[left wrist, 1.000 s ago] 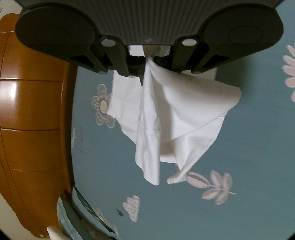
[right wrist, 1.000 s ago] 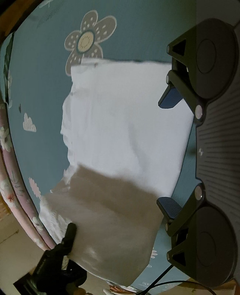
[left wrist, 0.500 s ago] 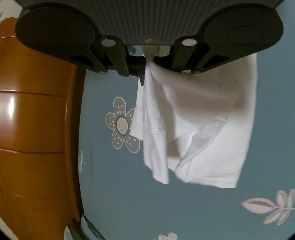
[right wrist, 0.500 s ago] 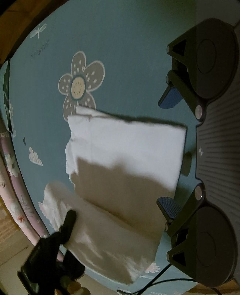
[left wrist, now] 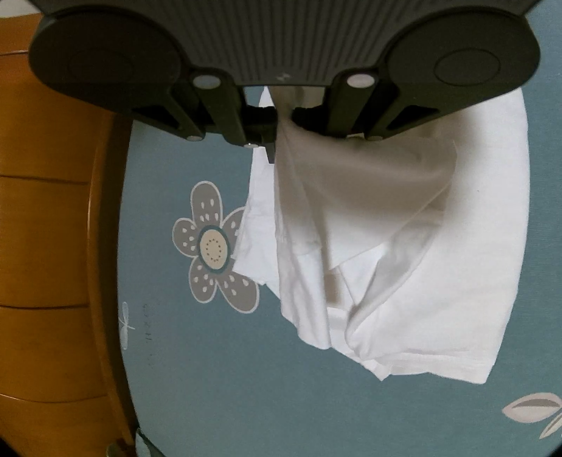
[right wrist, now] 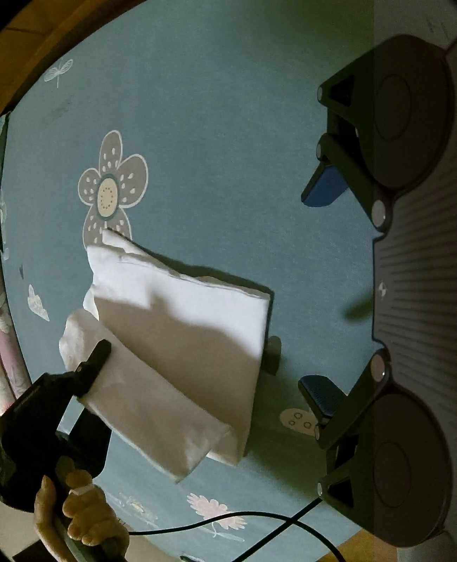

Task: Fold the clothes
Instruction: 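Lift the held edge with the left gripper and fold it over the T-shirt, then lay the folded edge down and open the left gripper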

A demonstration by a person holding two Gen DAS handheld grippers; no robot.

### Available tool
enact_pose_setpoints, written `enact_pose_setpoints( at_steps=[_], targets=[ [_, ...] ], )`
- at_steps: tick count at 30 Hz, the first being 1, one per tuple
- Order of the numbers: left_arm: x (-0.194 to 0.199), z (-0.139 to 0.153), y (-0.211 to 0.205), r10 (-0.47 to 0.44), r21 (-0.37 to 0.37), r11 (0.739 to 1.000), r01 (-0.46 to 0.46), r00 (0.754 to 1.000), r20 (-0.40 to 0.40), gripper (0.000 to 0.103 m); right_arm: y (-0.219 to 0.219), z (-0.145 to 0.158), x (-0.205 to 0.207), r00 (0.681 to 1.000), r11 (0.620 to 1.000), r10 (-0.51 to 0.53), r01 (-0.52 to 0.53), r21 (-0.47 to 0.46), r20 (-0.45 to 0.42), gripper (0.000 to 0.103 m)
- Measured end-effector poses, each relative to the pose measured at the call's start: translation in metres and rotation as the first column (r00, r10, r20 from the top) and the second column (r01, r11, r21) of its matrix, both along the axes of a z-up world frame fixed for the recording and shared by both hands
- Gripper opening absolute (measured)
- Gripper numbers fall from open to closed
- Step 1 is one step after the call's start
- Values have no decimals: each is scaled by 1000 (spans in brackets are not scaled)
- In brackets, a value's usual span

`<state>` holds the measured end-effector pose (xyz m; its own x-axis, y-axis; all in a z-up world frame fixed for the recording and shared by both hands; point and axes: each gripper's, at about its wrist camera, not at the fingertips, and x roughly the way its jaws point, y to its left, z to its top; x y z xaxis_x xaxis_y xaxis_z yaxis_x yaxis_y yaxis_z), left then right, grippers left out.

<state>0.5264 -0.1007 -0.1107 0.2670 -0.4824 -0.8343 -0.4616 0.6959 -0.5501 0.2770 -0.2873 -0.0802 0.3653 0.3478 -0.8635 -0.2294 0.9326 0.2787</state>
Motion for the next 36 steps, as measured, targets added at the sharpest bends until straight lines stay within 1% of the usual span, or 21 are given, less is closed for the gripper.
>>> enact_pose_setpoints(
  at_steps=[5, 12, 14, 17, 18, 21, 25, 27, 28, 29, 30, 31, 33, 34, 35, 36],
  targets=[
    [5, -6, -8, -9, 38, 999, 9, 1000, -1, 4, 3, 0, -2, 1000, 1000, -6, 6, 25, 4, 103],
    [4, -21, -16, -2, 69, 998, 3, 1000, -19, 5, 3, -5, -5, 1000, 1000, -18, 18, 20, 0, 103],
    [4, -27, -17, 17, 69, 998, -15, 999, -31, 6, 2, -8, -6, 1000, 1000, -26, 26, 15, -6, 103],
    [7, -30, -22, 39, 65, 997, -36, 999, -36, 15, 1, -10, -8, 1000, 1000, -11, 11, 9, -12, 103],
    [8, -30, -25, 39, 69, 997, -36, 999, -35, 22, 1, -10, -9, 1000, 1000, -10, 10, 6, -13, 103],
    [14, -22, -37, 7, 92, 996, -6, 1000, -15, 36, 1, -10, -11, 1000, 1000, -6, 6, 4, -16, 103],
    [19, -8, -50, -75, 158, 985, 73, 997, 8, 40, 2, -10, -13, 1000, 1000, -4, 4, 2, -14, 103],
    [20, -2, -56, -133, 193, 973, 127, 991, 19, 42, 2, -10, -14, 1000, 1000, -5, 5, 1, -12, 103],
    [20, 1, -62, -183, 226, 959, 173, 983, 24, 43, 3, -10, -14, 1000, 1000, -5, 5, 1, -12, 103],
    [21, 3, -69, -246, 269, 935, 230, 969, 26, 45, 3, -10, -15, 1000, 1000, -6, 6, 0, -11, 103],
    [21, 4, -78, -308, 314, 905, 286, 951, 22, 45, 3, -10, -14, 1000, 1000, -5, 5, 0, -10, 103],
    [21, 5, -87, -369, 358, 870, 339, 929, 16, 45, 3, -11, -14, 1000, 1000, -4, 4, 0, -9, 103],
    [17, 8, -103, -477, 435, 791, 430, 879, -2, 46, 4, -12, -15, 1000, 1000, -3, 3, -3, -8, 103],
    [15, 9, -111, -524, 477, 746, 464, 852, -10, 46, 4, -12, -15, 1000, 1000, -1, 1, -4, -8, 103],
    [11, 9, -120, -575, 520, 691, 501, 818, -24, 47, 5, -12, -15, 1000, 1000, 1, -1, -5, -7, 103],
    [9, 8, -131, -626, 562, 628, 538, 779, -46, 50, 5, -12, -16, 1000, 1000, 3, -3, -5, -8, 103]
  ],
)
